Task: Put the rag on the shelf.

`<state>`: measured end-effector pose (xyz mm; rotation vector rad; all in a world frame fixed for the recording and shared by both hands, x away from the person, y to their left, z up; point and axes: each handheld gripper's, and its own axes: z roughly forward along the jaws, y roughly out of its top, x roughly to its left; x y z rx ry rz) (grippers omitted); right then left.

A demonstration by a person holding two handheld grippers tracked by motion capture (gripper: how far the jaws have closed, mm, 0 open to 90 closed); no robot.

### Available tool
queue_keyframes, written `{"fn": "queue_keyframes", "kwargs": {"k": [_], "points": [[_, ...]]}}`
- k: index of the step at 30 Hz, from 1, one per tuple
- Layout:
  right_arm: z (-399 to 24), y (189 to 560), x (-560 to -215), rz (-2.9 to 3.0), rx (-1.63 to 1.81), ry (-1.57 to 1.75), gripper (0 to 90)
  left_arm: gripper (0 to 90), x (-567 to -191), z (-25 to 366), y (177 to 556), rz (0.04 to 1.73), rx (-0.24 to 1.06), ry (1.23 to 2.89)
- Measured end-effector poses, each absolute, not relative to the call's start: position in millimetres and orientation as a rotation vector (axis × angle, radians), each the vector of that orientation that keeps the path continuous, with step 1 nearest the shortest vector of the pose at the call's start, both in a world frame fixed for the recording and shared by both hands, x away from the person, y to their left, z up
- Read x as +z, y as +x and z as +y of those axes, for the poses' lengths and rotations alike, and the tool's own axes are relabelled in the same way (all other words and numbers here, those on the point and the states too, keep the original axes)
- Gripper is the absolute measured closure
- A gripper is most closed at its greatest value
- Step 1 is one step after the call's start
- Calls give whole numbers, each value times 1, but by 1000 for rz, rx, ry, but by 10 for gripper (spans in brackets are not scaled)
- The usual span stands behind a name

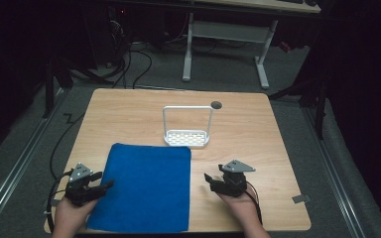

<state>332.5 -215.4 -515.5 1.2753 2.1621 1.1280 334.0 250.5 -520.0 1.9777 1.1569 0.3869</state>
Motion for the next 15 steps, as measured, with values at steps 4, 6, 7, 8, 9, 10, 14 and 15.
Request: {"fn": "queue_keyframes", "kwargs": {"k": [4, 6, 7, 8, 9, 10, 14, 15], "points": [[-213, 330, -515, 2168, 1152, 1270, 354, 380, -520, 247, 337, 1150, 348, 1988], [-211, 329, -514, 2178, 1187, 1274, 392, 349, -520, 245, 336, 1138, 339, 2006], [-208, 328, -513, 2191, 1197, 1259, 416, 373, -520, 245, 335, 1129, 348, 2015], [-206, 327, -513, 2194, 1199, 1250, 428, 414, -519, 244, 334, 1118, 365, 2028], [-203, 327, -513, 2202, 1205, 1242, 439, 446, -519, 244, 333, 1116, 378, 2030], [-198, 327, -513, 2225, 1220, 1218, 475, 521, -520, 245, 332, 1111, 350, 2034], [-180, 328, -514, 2301, 1248, 1140, 588, 682, -525, 243, 327, 1082, 306, 2095], [-180, 328, -514, 2301, 1248, 1140, 588, 714, -525, 243, 327, 1082, 306, 2095]]}}
